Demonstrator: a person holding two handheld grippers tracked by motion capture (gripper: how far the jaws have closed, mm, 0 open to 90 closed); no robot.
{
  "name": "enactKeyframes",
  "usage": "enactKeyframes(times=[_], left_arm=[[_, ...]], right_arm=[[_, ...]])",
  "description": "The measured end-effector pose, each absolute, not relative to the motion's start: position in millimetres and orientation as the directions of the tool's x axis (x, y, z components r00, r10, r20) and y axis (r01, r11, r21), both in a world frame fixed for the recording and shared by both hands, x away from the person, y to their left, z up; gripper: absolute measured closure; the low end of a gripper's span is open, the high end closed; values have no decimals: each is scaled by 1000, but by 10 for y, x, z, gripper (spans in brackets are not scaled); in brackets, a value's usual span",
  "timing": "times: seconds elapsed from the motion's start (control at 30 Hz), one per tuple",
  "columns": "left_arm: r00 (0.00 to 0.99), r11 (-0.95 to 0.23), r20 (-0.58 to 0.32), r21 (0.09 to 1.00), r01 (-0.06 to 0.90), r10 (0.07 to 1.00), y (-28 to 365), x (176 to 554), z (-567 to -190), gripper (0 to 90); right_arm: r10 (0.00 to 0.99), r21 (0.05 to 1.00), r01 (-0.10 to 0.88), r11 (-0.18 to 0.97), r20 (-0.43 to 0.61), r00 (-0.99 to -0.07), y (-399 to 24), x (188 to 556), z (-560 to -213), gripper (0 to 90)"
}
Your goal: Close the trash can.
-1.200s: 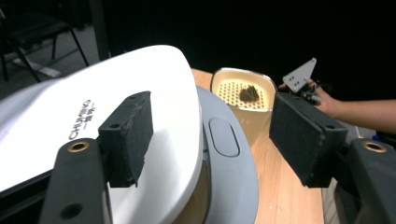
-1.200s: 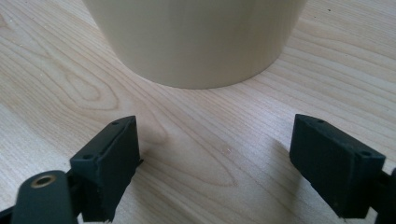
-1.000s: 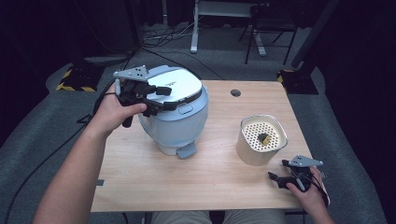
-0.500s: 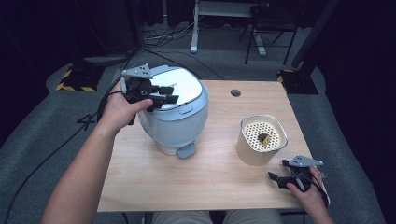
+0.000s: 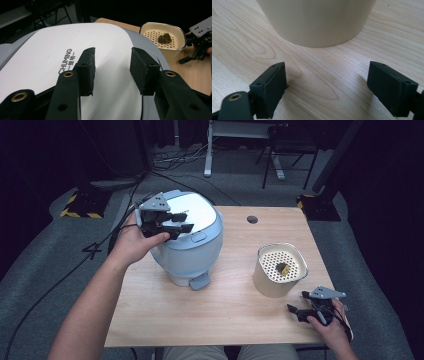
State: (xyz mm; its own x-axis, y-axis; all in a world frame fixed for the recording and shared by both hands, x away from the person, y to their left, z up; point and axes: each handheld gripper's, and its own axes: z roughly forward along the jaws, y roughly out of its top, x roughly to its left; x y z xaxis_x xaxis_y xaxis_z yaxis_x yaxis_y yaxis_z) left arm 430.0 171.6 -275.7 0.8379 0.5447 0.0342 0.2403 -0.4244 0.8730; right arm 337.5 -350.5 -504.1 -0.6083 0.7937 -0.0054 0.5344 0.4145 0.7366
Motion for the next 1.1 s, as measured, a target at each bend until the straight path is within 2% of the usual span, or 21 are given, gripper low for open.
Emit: enactKeyframes(times=[0.13, 0.27, 0.33, 0.47, 0.53, 0.87, 1.1], left_arm=[[825, -441, 70, 868, 227, 561, 1682, 4276, -2784, 568], [823, -421, 48, 875, 238, 566, 1691, 4283, -2794, 565], [832, -417, 45, 880, 229, 552, 1692, 4294, -2805, 520], [827, -393, 12, 884, 254, 561, 1650, 4285, -2809, 340], [826, -388, 10, 886, 254, 564, 1651, 4276, -2792, 304], [852, -261, -59, 939, 224, 521, 1812, 4086, -2599, 272], [868, -272, -23, 945, 180, 496, 1914, 3784, -2535, 265]], right_arm=[[794, 737, 535, 414, -5, -608, -3504, 3374, -5042, 161], [793, 737, 534, 415, -5, -609, -3505, 3375, -5041, 161], [793, 736, 534, 415, -5, -609, -3505, 3375, -5041, 161], [793, 737, 534, 415, -5, -609, -3505, 3375, -5041, 161], [793, 737, 534, 415, -5, -609, -3505, 3375, -5041, 161], [793, 737, 535, 414, -5, -609, -3505, 3375, -5041, 161], [793, 737, 534, 414, -4, -609, -3506, 3377, -5041, 161]])
